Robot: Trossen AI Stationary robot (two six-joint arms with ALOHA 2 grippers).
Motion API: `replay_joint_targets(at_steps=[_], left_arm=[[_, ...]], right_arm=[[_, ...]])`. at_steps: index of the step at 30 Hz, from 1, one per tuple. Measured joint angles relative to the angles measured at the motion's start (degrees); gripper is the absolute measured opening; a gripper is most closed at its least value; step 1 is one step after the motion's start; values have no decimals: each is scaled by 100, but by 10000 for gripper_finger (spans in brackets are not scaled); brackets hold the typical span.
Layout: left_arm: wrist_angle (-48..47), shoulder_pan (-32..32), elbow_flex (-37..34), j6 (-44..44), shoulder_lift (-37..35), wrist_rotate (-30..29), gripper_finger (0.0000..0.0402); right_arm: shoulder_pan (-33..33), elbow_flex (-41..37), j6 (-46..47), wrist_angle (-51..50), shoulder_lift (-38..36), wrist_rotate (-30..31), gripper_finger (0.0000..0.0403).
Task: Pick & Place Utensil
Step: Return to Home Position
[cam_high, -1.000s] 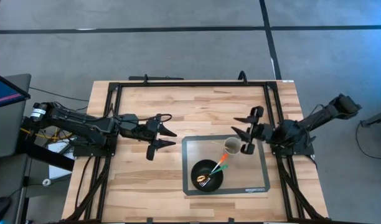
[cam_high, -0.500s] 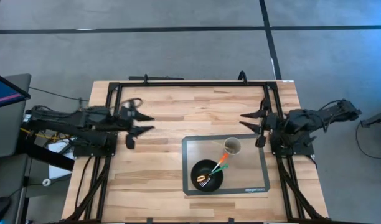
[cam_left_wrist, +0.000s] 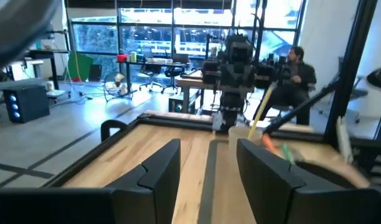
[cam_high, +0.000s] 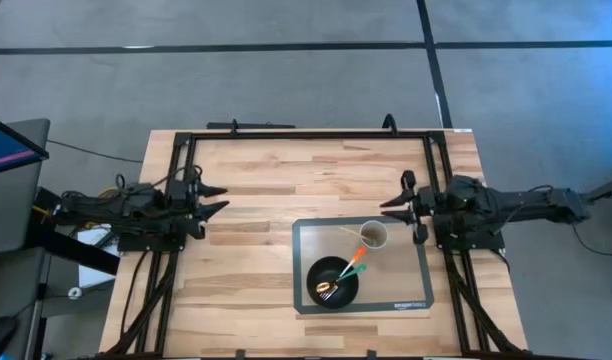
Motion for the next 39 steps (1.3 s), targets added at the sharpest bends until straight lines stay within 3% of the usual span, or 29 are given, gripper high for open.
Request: replay_joint_targets(at_steps=[7,19,26,39], left_arm=[[140,-2,-515,394,-696,-258,159],[-387,0,-622,83,-667,-258,159],[519,0,-1254,87,-658,-210,159],[558,-2,-1250,-50,-350,44,159]], right_arm=[[-689,-695,145,66,-285,-233,74],[-1224,-1386,303,372,-1115,-710,74],[-1493,-1395,311,382,-1292,-705,74],[-1682,-1395,-100,293,-1278,-664,74]])
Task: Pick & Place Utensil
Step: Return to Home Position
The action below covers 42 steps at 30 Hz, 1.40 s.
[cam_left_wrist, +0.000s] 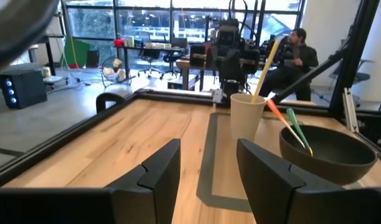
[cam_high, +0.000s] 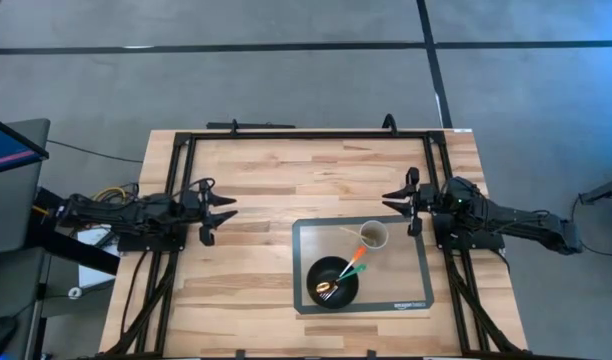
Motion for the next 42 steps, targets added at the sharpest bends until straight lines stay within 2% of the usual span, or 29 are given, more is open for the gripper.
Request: replay_joint_targets(at_steps=[18,42], left_arm=[[26,0,0,0,565,0,159],[82,0,2,0,593,0,159]], right_arm=[[2,0,0,-2,2,0,74],[4,0,0,-40,4,0,74]])
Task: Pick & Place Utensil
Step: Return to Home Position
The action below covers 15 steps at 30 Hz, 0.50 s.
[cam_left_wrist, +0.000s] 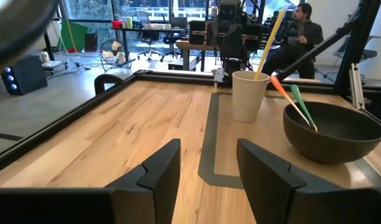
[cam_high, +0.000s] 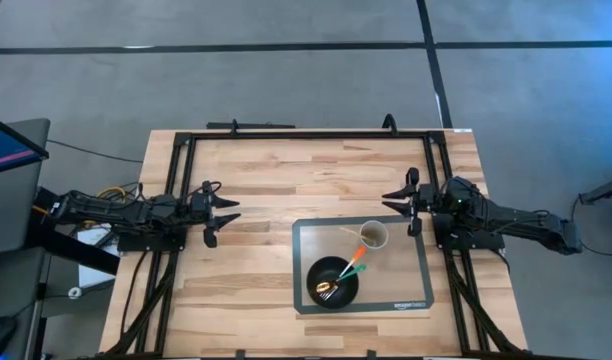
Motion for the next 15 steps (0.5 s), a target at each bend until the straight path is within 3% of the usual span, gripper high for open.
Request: replay_joint_targets(at_steps=[15], left_arm=[[35,0,0,0,0,0,159]], right_arm=[[0,0,0,-4,0,0,74]])
